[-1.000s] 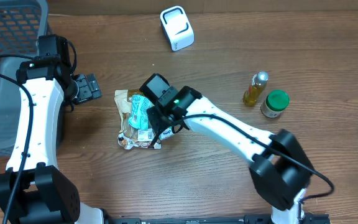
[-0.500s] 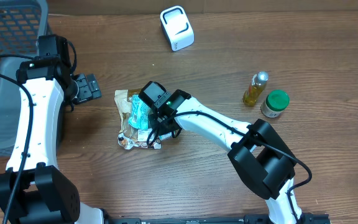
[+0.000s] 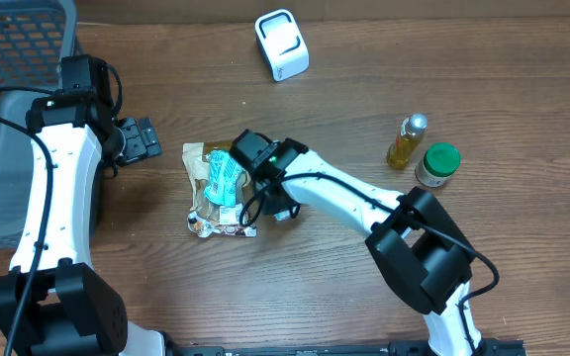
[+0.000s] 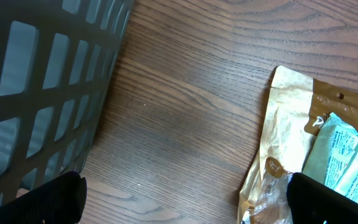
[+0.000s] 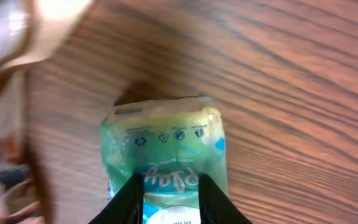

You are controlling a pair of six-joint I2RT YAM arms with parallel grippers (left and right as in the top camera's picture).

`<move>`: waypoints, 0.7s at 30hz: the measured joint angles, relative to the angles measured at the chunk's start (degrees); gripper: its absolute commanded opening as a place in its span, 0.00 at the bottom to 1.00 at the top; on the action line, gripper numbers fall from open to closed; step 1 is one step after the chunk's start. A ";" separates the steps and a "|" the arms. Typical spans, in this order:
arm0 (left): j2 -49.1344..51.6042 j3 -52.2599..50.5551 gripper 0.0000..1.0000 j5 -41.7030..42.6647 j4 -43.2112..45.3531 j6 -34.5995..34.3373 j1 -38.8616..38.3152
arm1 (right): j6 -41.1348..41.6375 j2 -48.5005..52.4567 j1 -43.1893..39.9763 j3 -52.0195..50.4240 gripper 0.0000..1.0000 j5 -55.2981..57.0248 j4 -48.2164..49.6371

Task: Scan the item barcode
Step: 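Lower the right gripper and grasp the small teal tissue pack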

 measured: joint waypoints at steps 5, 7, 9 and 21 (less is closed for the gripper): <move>0.00 0.00 1.00 0.00 0.02 -0.02 0.00 | 0.63 0.02 -3.63 1.40 0.30 0.81 -3.85; 0.00 0.00 1.00 0.02 0.02 0.00 0.00 | 0.85 0.15 -4.96 3.80 0.35 0.98 -7.41; 0.00 0.00 1.00 0.00 0.00 -0.02 0.00 | 1.05 0.15 -5.79 6.71 0.52 1.01 -9.31; 0.00 0.00 1.00 0.00 0.00 -0.02 0.00 | -0.33 0.13 -5.66 9.99 0.76 -7.85 -11.32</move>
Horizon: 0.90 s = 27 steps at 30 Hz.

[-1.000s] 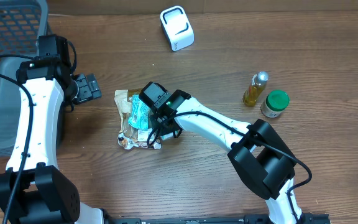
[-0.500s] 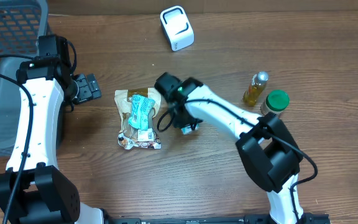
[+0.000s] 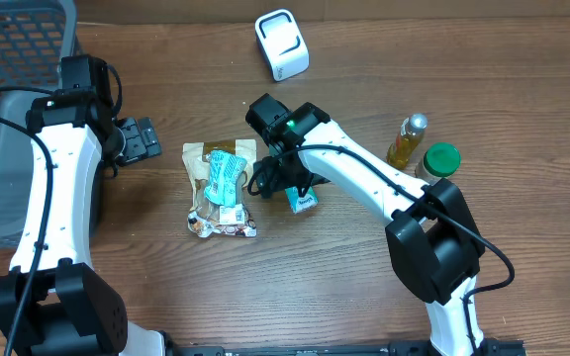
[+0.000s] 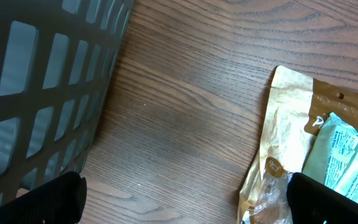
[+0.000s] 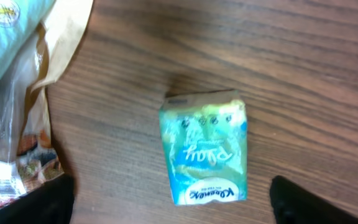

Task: Scan the item barcode
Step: 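Lower the right gripper and grasp the small teal tissue pack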

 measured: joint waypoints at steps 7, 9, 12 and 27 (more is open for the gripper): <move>0.00 0.00 1.00 0.00 0.02 0.02 0.00 | 1.75 0.02 0.00 -3.21 0.49 -1.03 1.88; 0.00 0.00 0.99 0.00 0.02 0.00 0.00 | 1.79 0.02 0.04 -4.83 0.48 -0.79 3.87; 0.00 0.00 0.99 0.02 0.00 0.02 0.00 | 1.79 0.02 0.33 -6.29 0.48 0.81 5.60; 0.00 0.00 1.00 0.00 0.00 0.02 0.00 | 1.68 -0.42 5.44 -13.40 0.22 14.12 14.14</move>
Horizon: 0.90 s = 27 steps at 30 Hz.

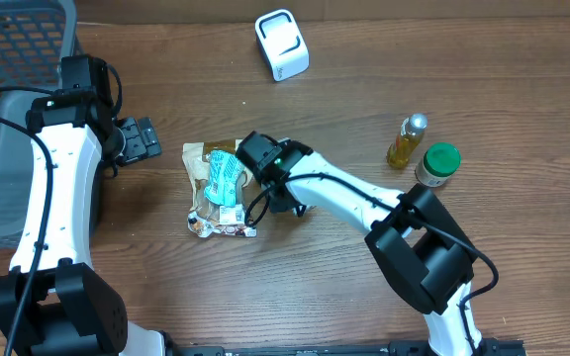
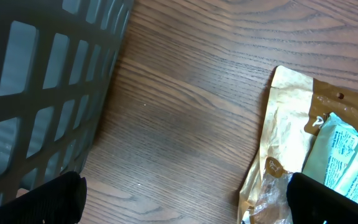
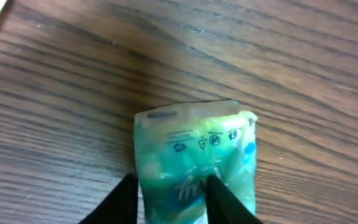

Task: Scan the item barcode
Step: 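Lower the right gripper and grasp the small teal tissue pack, then lift the tissue pack and carry it right with the right gripper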

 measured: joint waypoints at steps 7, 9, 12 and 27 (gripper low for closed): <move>0.00 0.00 1.00 0.02 0.02 -0.02 0.00 | 0.83 -0.28 0.11 -0.13 0.04 1.62 -0.92; 0.00 0.00 1.00 0.00 0.00 -0.02 0.00 | 1.62 -0.28 -0.35 0.57 0.04 0.81 -2.47; 0.00 0.00 1.00 0.02 0.00 -0.02 0.00 | 2.23 -0.28 -2.12 1.64 0.04 -2.99 -4.79; 0.00 0.00 0.99 0.02 0.00 -0.02 0.00 | -1.95 -3.50 -16.41 -0.90 0.04 -47.23 10.99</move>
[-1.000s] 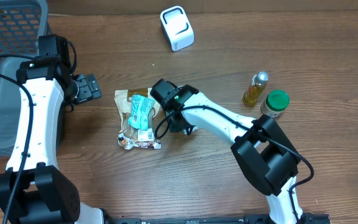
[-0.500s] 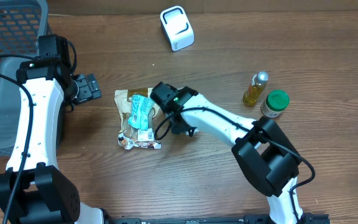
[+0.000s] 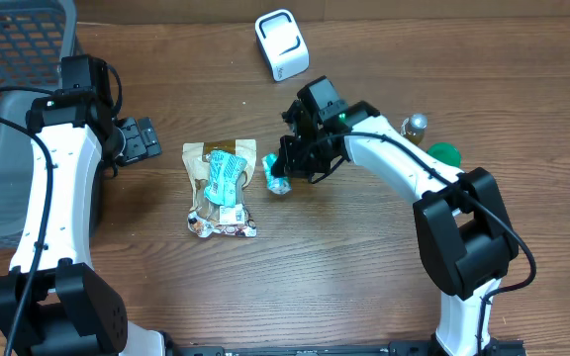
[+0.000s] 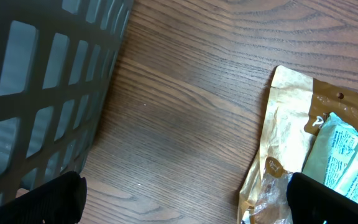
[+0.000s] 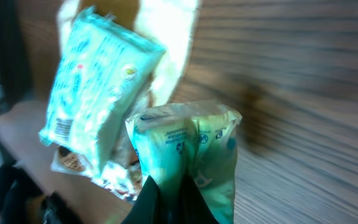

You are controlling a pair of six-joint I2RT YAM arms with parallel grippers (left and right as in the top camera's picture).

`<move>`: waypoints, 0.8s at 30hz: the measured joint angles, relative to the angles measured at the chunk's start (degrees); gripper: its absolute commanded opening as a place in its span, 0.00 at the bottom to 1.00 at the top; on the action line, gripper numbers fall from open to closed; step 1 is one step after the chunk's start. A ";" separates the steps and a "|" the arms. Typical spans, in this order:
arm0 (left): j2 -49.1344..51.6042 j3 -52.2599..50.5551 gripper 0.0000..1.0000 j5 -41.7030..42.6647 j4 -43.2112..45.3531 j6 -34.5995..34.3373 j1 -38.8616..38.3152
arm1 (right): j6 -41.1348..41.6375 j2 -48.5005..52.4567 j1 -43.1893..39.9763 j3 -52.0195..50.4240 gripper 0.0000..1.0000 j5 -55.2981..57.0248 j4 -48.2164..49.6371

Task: Scan the item barcode
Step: 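Lift the tissue pack and carry it right with the right gripper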

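A small green tissue pack (image 5: 188, 146) is pinched at its lower end by my right gripper (image 5: 169, 202), which is shut on it. In the overhead view the pack (image 3: 274, 181) hangs tilted just right of the pouch pile, with the right gripper (image 3: 288, 169) beside it. The white barcode scanner (image 3: 282, 44) stands at the back centre, well apart from the pack. My left gripper (image 3: 142, 138) stands open near the basket with nothing between its fingers (image 4: 48, 199).
A brown pouch pile (image 3: 220, 190) with a pale teal pack (image 5: 98, 93) on top lies left of the held pack. A dark mesh basket (image 3: 8, 59) fills the far left. An oil bottle (image 3: 408, 139) and a green-lidded jar (image 3: 443, 156) stand at the right.
My right gripper was down on the table with its fingers around the green pack beside the pile. Now it holds the pack raised and tilted, a little farther back and right. The left arm is unchanged.
My right fingers were first around the green pack next to the pile. Then the gripper was open above the pack, which lay on the table right of the pile. Then its fingers were around the pack again, and now the pack is held off the table.
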 measured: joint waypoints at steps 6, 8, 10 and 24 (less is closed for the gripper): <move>0.00 0.00 0.99 -0.02 0.04 0.00 0.00 | 3.43 -0.24 -0.76 -12.74 0.04 -10.51 20.76; 0.00 0.00 1.00 0.00 0.02 0.00 0.00 | 4.66 -0.24 -1.62 -15.28 0.05 -11.50 24.30; 0.00 0.00 1.00 0.00 0.00 0.00 0.00 | 5.99 -0.24 -3.13 -18.27 0.06 -12.31 26.71; 0.00 0.00 0.99 0.00 0.02 0.00 0.00 | 8.07 -0.26 -4.52 -20.22 0.36 -12.22 27.91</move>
